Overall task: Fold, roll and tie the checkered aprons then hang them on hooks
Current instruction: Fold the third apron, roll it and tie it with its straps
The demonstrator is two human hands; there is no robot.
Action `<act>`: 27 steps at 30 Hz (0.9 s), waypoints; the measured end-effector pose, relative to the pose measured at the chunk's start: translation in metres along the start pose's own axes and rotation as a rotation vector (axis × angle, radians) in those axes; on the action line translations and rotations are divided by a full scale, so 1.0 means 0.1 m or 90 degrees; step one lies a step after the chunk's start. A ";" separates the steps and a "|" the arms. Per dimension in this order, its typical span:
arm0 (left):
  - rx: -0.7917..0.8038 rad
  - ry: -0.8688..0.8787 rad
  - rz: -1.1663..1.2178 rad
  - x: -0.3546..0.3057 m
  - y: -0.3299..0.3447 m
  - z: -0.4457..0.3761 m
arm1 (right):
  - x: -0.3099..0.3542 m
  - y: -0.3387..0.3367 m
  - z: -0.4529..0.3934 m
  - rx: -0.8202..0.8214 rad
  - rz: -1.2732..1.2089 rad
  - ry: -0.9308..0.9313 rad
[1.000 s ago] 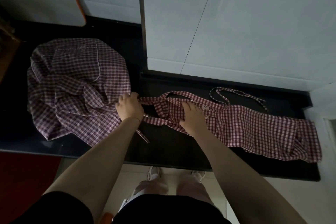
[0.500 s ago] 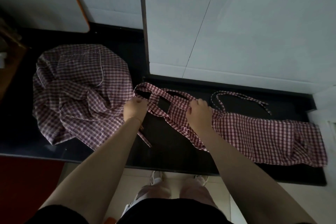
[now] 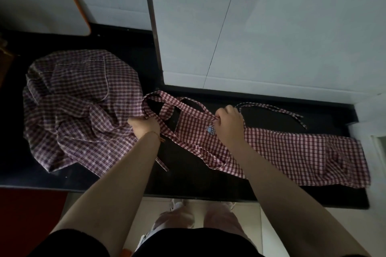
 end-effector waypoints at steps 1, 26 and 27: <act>0.001 -0.034 0.018 0.01 -0.01 0.01 | 0.02 0.01 0.00 0.009 -0.014 -0.009; 0.440 0.308 0.118 -0.44 -0.05 0.90 | 0.75 -0.45 -0.06 0.288 -0.644 0.263; 0.463 0.359 0.072 -0.43 -0.01 1.02 | 0.81 -0.49 -0.05 0.306 -0.684 0.279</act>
Point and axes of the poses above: each hand's wrist, its own z-axis away from the middle knuckle, its own y-axis out of the palm, x = y × z, the point moved 3 cm from there along -z, towards the middle knuckle, and after that the axes turned 8 degrees about -z, right-handed, at the moved point
